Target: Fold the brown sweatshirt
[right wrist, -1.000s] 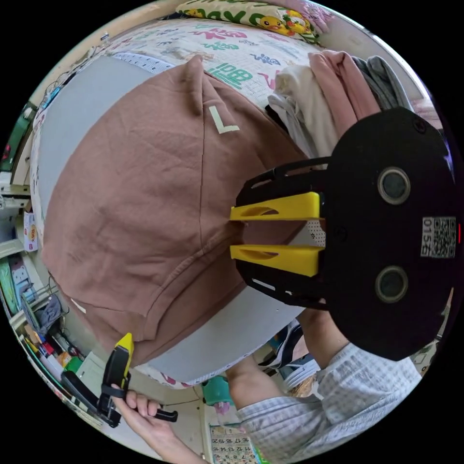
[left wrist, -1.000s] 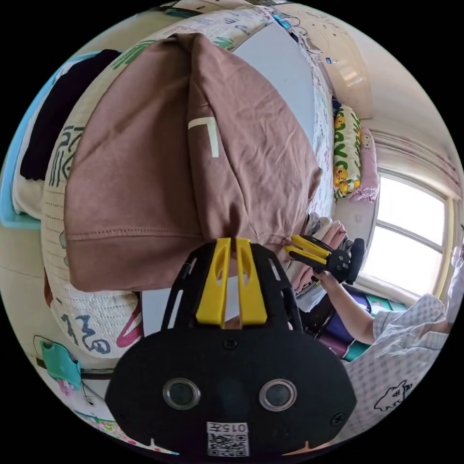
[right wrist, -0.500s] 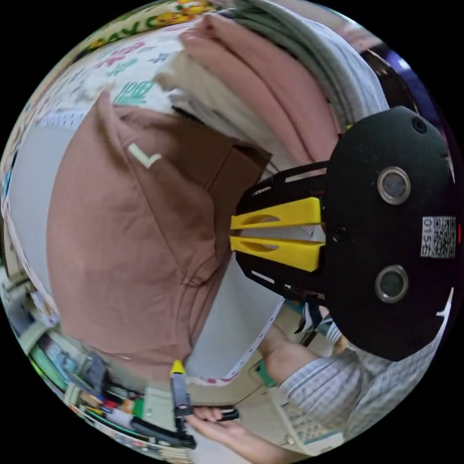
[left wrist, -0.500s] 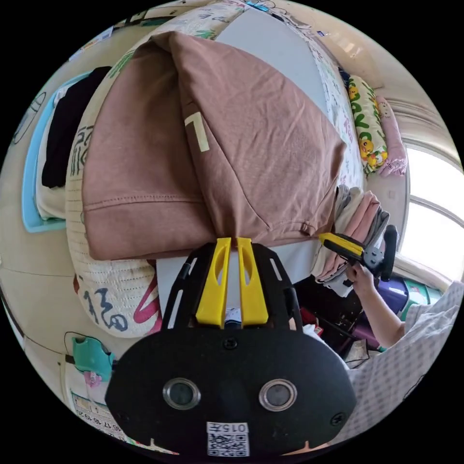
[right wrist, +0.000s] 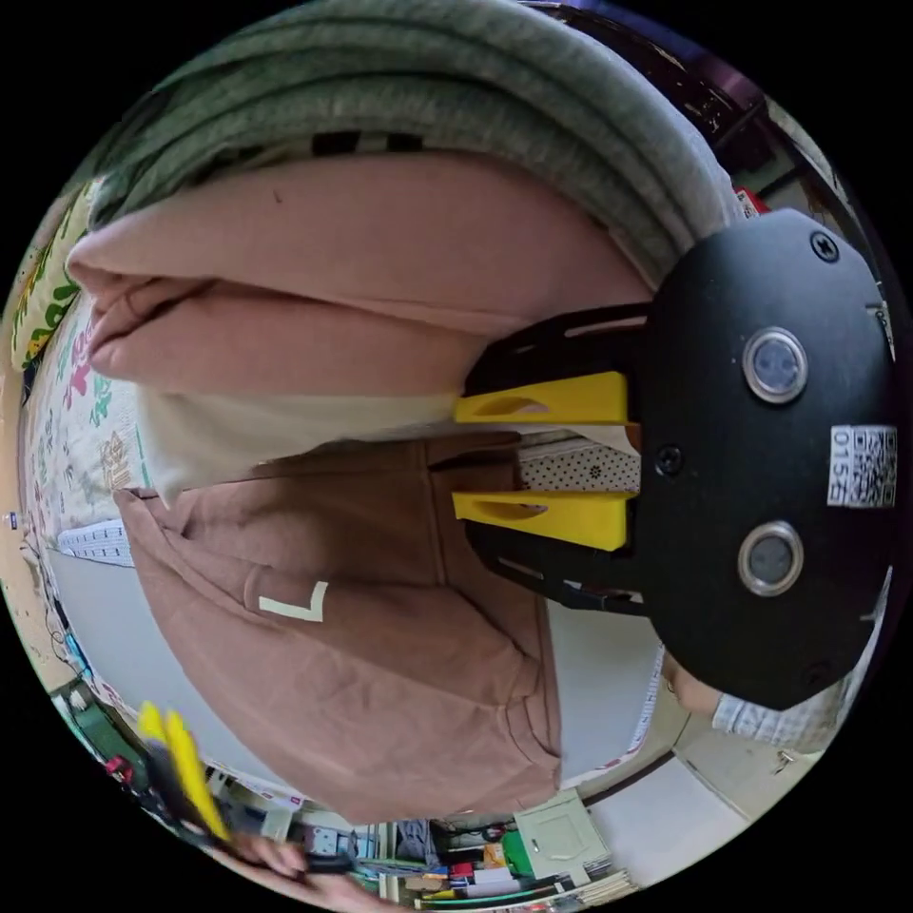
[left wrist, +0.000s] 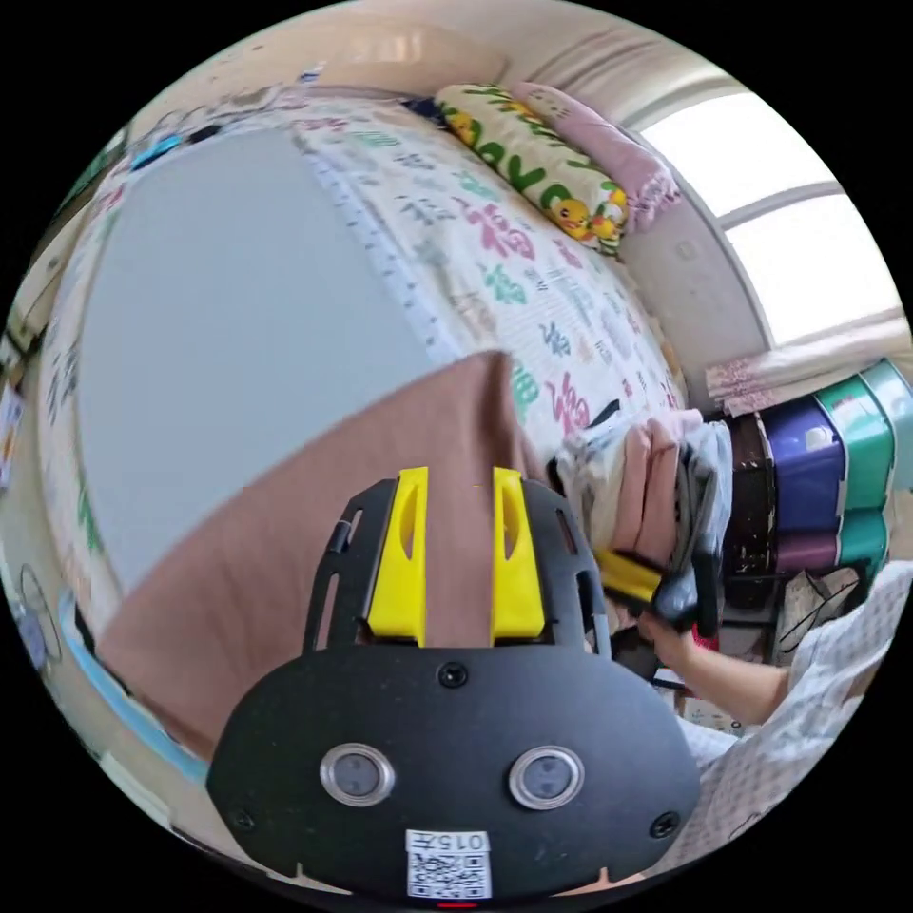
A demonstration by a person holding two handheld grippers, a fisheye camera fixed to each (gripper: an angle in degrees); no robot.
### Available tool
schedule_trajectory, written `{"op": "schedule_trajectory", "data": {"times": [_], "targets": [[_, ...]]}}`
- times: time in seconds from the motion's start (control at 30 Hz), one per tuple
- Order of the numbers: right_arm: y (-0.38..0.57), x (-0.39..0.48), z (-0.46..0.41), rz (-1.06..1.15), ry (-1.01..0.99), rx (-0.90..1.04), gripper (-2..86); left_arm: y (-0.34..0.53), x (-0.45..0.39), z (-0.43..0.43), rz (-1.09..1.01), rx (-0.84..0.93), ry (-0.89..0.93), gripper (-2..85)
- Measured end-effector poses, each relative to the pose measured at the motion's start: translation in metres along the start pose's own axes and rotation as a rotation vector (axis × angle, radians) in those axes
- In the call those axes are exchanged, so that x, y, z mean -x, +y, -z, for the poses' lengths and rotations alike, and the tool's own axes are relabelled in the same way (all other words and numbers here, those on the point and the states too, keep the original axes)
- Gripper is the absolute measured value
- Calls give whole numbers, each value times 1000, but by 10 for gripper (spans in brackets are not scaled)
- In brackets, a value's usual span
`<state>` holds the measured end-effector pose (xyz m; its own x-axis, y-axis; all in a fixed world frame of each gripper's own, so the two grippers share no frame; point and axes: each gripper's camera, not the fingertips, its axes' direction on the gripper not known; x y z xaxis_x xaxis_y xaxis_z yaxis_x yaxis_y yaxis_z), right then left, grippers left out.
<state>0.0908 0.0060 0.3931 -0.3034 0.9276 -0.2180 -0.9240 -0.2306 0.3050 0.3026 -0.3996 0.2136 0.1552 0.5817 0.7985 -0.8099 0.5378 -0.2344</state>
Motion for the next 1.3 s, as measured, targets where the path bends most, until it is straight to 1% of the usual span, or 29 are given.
{"op": "schedule_trajectory", "data": {"times": [0.07,0.1,0.17,0.27,0.3,0.37,0.5,0.6,0.7,0.77,0.83,0.93,1.03,1.1,1.17,1.2,1.27,1.3], "targets": [[2,-6,-11,-11,-47,13,88,-62,-26,-37,-79,65,-4,118],[3,-9,-13,-19,-70,17,84,-75,-32,-46,-96,93,-10,120],[5,-25,-19,-34,-157,34,71,-108,-52,-84,-156,210,-89,121],[9,-40,-22,-17,-209,35,49,-123,-60,-120,-180,351,-195,94],[11,-42,-22,-12,-212,32,39,-124,-59,-124,-177,373,-207,86],[18,-52,-16,5,-238,16,15,-122,-61,-126,-193,404,-267,41],[35,-73,11,-3,-290,-45,1,-117,-58,-96,-204,335,-211,12],[52,-93,49,7,-321,-98,-2,-110,-55,-50,-198,222,-138,5],[70,-111,95,55,-348,-154,-4,-93,-48,12,-199,84,-9,3],[85,-115,134,130,-336,-193,-3,-68,-34,71,-180,-32,113,2],[96,-111,164,204,-327,-216,-3,-43,-18,114,-166,-101,191,2],[110,-81,201,379,-354,-226,-3,7,22,176,-123,-173,256,2],[117,-24,209,558,-460,-216,-3,65,80,219,-28,-216,255,2],[115,19,196,639,-549,-185,-2,101,120,236,51,-244,264,3],[108,87,166,739,-652,-155,-2,138,176,251,130,-275,235,4],[105,105,157,762,-664,-142,-2,145,189,253,148,-269,208,5],[93,172,118,831,-661,-89,-1,167,238,253,205,-229,109,13],[90,187,109,845,-648,-73,-1,172,250,251,233,-213,87,16]]}}
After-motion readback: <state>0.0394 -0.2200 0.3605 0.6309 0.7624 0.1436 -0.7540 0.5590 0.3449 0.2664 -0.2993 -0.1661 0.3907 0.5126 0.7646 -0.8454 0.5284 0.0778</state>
